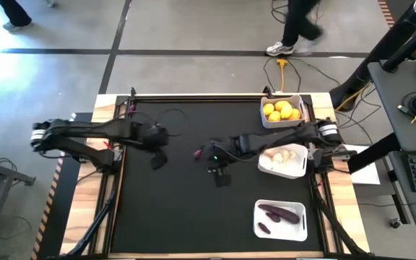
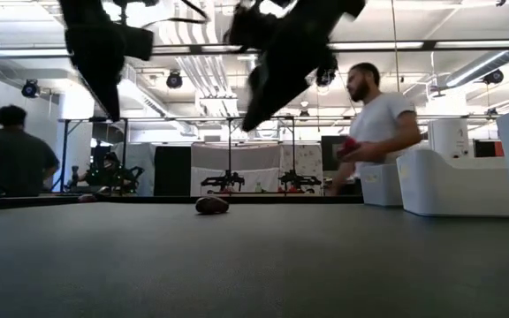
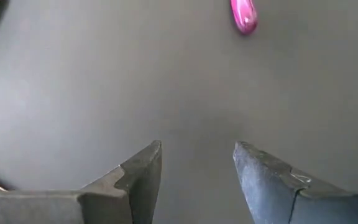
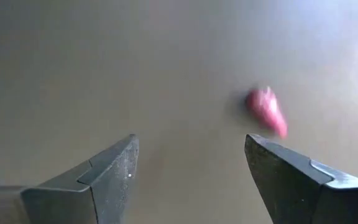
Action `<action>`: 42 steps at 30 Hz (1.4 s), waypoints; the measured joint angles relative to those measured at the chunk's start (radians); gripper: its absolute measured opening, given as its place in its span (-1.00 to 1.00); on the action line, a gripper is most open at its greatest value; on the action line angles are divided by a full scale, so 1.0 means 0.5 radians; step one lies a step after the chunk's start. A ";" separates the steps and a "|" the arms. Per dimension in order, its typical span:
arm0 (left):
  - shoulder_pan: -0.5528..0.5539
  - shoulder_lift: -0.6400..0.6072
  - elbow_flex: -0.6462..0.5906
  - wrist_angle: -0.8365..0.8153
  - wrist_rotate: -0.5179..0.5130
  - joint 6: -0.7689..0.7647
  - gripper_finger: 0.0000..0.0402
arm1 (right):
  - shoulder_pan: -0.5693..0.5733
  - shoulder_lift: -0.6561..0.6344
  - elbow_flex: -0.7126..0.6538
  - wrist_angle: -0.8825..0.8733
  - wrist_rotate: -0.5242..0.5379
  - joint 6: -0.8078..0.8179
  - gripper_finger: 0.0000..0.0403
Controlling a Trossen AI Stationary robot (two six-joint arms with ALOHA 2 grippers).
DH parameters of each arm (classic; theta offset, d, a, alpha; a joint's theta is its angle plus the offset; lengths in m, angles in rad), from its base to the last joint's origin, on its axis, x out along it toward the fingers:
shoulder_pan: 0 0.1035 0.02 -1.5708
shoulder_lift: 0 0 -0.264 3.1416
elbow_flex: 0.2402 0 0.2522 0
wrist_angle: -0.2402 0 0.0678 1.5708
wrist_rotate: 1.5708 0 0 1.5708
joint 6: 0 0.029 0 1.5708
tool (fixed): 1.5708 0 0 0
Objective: Sort produce into baskets
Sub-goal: Put the eggplant into the bottom white bin
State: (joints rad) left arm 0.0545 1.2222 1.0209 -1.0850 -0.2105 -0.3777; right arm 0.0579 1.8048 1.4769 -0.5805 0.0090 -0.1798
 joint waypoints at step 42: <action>-0.784 0.114 -1.008 1.649 0.121 -1.480 -0.08 | -0.450 0.801 0.453 0.194 -0.282 0.047 -0.33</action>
State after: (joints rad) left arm -0.3374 1.2792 0.5167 -0.2607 -0.1500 -1.1177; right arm -0.1670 2.2055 1.7035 -0.4834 -0.1322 -0.1563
